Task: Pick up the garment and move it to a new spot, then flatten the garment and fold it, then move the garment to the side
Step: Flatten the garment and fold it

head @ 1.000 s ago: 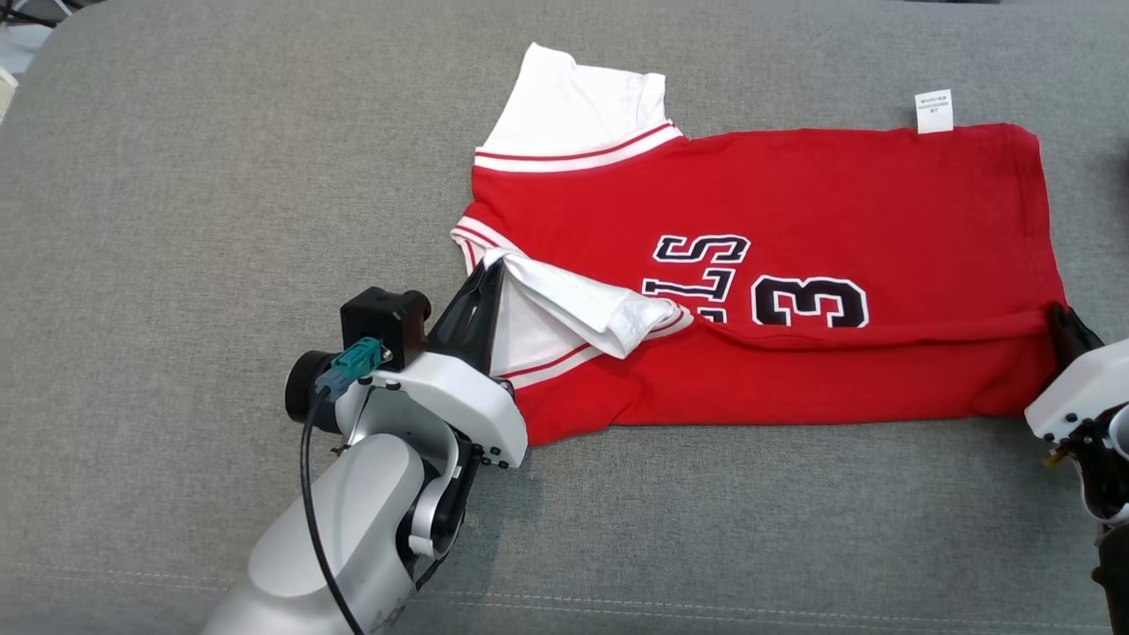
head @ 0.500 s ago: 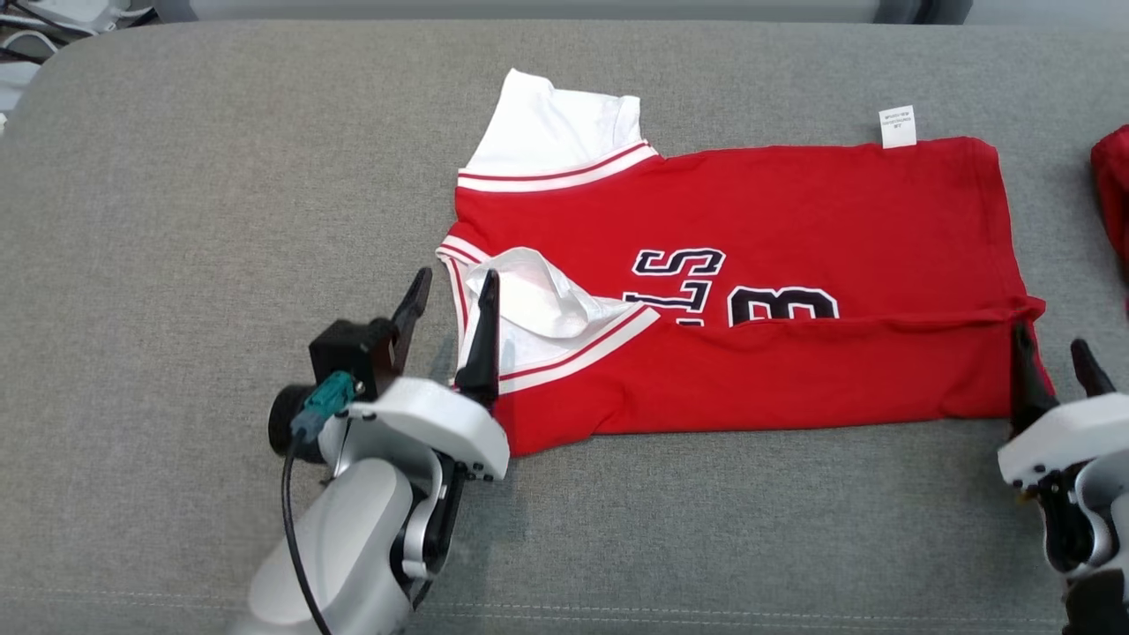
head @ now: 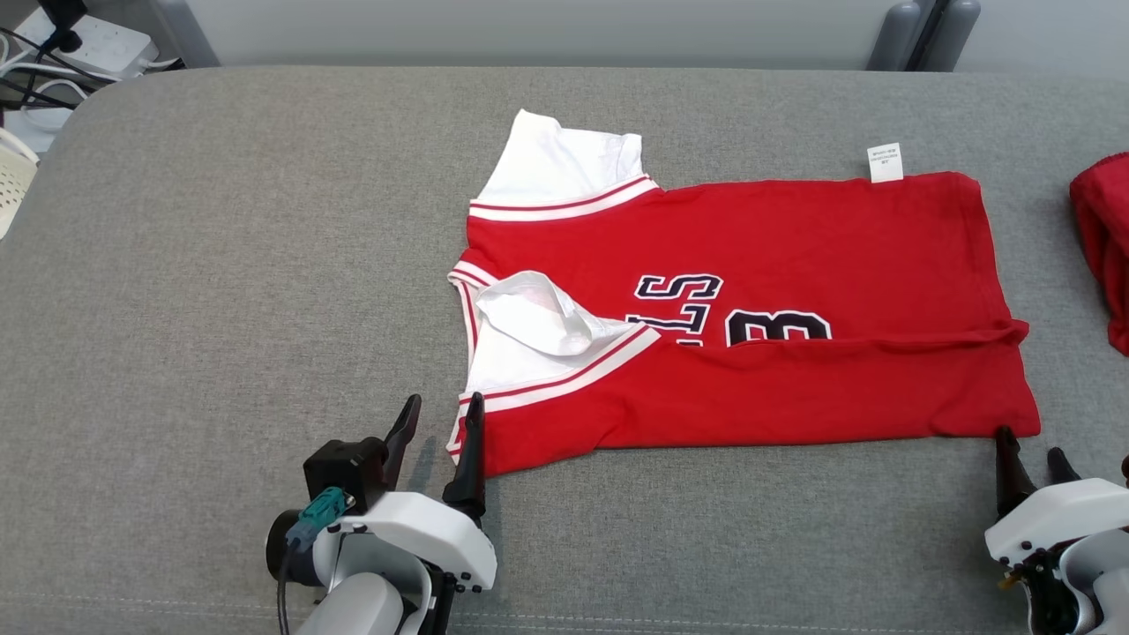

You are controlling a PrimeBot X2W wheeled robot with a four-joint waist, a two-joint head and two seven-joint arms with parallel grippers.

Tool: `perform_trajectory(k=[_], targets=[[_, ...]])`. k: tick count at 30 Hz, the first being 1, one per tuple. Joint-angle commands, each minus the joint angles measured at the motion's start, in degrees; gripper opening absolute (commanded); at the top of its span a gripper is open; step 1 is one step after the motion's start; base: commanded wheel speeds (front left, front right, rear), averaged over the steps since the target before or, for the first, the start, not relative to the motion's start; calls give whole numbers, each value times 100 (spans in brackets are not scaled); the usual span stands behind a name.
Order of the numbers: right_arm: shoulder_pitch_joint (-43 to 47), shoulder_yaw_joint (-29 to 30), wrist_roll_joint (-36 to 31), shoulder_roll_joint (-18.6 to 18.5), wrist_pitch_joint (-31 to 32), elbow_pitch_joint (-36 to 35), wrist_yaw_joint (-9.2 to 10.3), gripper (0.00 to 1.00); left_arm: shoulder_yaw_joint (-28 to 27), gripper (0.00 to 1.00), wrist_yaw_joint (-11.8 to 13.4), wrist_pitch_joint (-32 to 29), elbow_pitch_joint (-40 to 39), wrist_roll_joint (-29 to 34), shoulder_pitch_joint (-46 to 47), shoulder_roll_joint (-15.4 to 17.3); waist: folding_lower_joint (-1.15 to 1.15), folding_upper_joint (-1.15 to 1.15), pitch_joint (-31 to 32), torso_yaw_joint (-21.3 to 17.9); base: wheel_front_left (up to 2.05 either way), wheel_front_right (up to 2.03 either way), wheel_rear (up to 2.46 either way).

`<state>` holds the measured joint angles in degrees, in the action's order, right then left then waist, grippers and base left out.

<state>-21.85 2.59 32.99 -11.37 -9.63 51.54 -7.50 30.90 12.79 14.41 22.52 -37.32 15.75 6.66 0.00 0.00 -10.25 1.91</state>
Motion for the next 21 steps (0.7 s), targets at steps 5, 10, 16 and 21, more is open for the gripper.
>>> perform_trajectory(k=[5,10,16,21], targets=[[-256,-362,242,-72,-97,174,1,35,-140,100,-84,23,98,45,162,57,0,0,37,37,0,0,0],[-404,-580,435,-130,-141,373,1,0,-65,100,-124,-82,291,16,196,34,0,0,49,35,0,0,0],[-445,-871,639,-221,-202,491,1,0,-56,100,-74,-268,601,-74,207,13,0,0,59,31,0,0,0],[-401,-1110,783,-294,-233,516,1,0,-47,100,-35,-485,954,-157,305,-22,0,0,40,-13,0,0,0]])
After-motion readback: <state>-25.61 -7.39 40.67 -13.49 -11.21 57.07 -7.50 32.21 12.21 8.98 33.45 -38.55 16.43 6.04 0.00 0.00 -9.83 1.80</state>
